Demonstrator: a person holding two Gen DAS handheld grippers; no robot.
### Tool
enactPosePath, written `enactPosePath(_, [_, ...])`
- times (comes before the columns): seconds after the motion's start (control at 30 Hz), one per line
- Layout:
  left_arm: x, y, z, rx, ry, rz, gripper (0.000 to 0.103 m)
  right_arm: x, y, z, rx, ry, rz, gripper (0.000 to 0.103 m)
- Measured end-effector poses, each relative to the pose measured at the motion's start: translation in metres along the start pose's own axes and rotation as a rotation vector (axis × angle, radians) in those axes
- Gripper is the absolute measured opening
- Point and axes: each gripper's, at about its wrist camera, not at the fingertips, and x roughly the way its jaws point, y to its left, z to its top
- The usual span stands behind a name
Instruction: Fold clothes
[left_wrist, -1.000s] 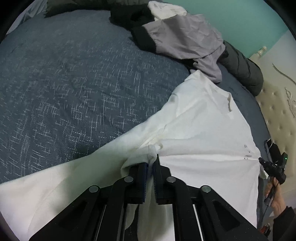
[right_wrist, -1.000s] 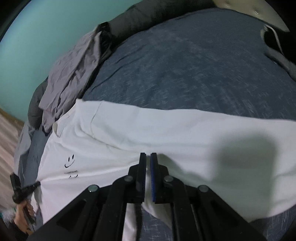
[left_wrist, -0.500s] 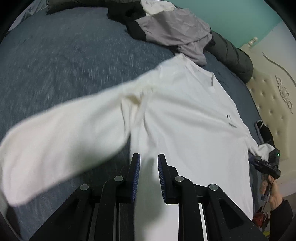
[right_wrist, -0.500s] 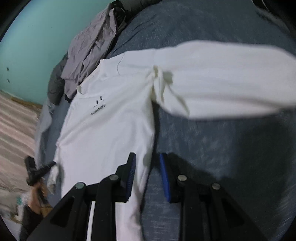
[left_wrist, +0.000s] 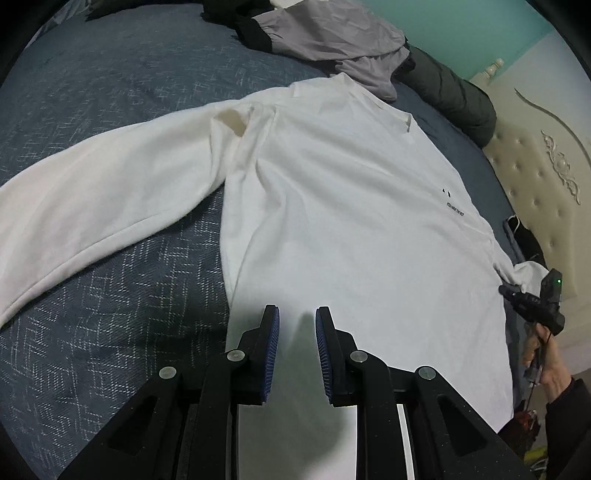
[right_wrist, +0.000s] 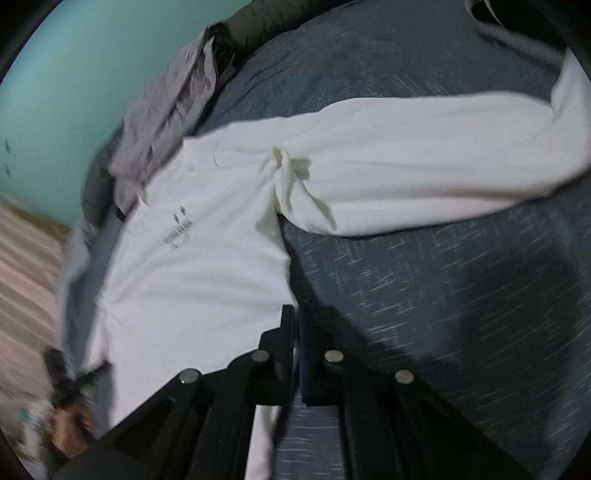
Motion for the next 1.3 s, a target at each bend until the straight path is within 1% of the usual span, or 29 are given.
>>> enactPosePath(0.07, [0.0, -0.002, 0.0, 0.011, 0.004, 0.007, 0.022, 0.004, 0.007, 0.0, -0.039, 0.012, -0.039, 0.002])
enactPosePath(0.2, [-0.007, -0.005, -0.001, 0.036, 0.008, 0.015, 0.022, -0.002, 0.007, -0.001, -0.027, 0.017, -0.018, 0.002])
enactPosePath(0.4, [-0.027, -0.006, -0.004, 0.07, 0.022, 0.026, 0.022, -0.012, 0.006, -0.004, -0.003, 0.031, 0.022, 0.005])
enactPosePath(0.47, [-0.034, -0.006, -0.007, 0.077, 0.026, 0.027, 0.023, -0.016, 0.007, -0.014, -0.001, 0.056, 0.034, 0.013])
enactPosePath(0.57, [-0.046, -0.006, -0.013, 0.082, 0.028, 0.027, 0.024, -0.023, 0.008, -0.031, -0.012, 0.088, 0.032, 0.018])
enactPosePath(0.67, [-0.059, -0.005, -0.022, 0.087, 0.026, 0.029, 0.025, -0.026, 0.004, -0.05, 0.005, 0.112, -0.001, 0.019])
enactPosePath(0.73, [-0.066, -0.007, -0.027, 0.094, 0.022, 0.026, 0.025, -0.031, 0.001, -0.061, 0.009, 0.099, -0.034, 0.019])
enactPosePath(0.8, [-0.071, -0.01, -0.03, 0.101, 0.017, 0.023, 0.026, -0.034, 0.002, -0.069, 0.013, 0.093, -0.034, 0.019])
enactPosePath(0.93, [-0.08, -0.016, -0.034, 0.103, 0.008, 0.016, 0.028, -0.035, 0.013, -0.08, -0.021, 0.091, -0.016, 0.019])
enactPosePath(1.07, [-0.084, -0.021, -0.039, 0.121, 0.012, 0.012, 0.03, -0.029, 0.036, -0.09, -0.117, 0.116, -0.043, 0.019])
enactPosePath(1.2, [-0.083, -0.023, -0.042, 0.126, 0.016, 0.007, 0.031, -0.029, 0.048, -0.096, -0.159, 0.115, -0.006, 0.019])
enactPosePath(1.3, [-0.083, -0.021, -0.044, 0.125, 0.019, 0.008, 0.031, -0.027, 0.047, -0.099, -0.181, 0.135, -0.046, 0.019])
